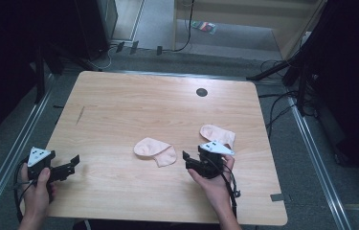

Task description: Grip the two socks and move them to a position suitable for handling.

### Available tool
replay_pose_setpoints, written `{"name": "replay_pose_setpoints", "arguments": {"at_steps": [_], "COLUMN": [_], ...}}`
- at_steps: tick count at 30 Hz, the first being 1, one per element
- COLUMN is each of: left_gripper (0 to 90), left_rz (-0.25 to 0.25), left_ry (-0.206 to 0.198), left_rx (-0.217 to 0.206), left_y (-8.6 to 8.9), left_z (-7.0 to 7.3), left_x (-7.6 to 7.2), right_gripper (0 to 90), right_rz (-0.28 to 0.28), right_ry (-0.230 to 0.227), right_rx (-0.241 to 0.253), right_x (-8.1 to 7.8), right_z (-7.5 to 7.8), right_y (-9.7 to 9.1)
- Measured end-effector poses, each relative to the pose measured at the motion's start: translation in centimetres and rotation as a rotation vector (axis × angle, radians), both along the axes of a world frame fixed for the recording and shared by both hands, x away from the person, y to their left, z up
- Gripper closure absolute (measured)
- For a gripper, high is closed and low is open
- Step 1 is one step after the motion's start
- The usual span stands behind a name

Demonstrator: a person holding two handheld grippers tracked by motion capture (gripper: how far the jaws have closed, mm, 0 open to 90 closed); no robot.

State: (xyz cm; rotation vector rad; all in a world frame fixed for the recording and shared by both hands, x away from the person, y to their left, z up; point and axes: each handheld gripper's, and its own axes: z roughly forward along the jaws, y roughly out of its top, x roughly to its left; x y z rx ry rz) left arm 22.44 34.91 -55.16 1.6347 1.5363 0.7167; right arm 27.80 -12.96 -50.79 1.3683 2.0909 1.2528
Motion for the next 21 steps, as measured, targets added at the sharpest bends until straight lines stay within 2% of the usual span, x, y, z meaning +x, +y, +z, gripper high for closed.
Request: {"name": "replay_pose_setpoints", "arguments": {"at_steps": [3, 7, 16, 19, 21], "left_gripper": [6.7, 6.9, 6.9, 6.9, 6.9], "left_rz": [-0.011, -0.032, -0.121, -0.158, -0.174], "left_ry": [-0.006, 0.001, -0.013, -0.001, 0.004], "left_rx": [-0.003, -0.034, -0.019, -0.005, -0.013], "left_y": [-0.3, -0.9, -5.2, -6.7, -7.7], "left_z": [0.2, 0.5, 2.0, 2.0, 2.1], "left_x": [0.0, 0.2, 1.6, 2.2, 2.6], "right_gripper": [37.5, 38.0, 39.4, 39.1, 39.1], "right_rz": [0.022, 0.042, 0.064, 0.075, 0.076], "right_ry": [0.003, 0.017, 0.075, 0.093, 0.097], "right_rx": [-0.015, -0.043, -0.079, -0.065, -0.058], "right_x": [0.3, 1.0, 2.2, 2.2, 2.2], "right_z": [-0.2, -0.6, -1.6, -2.0, -2.1], "right_y": [1.1, 2.5, 4.1, 4.2, 4.3]}}
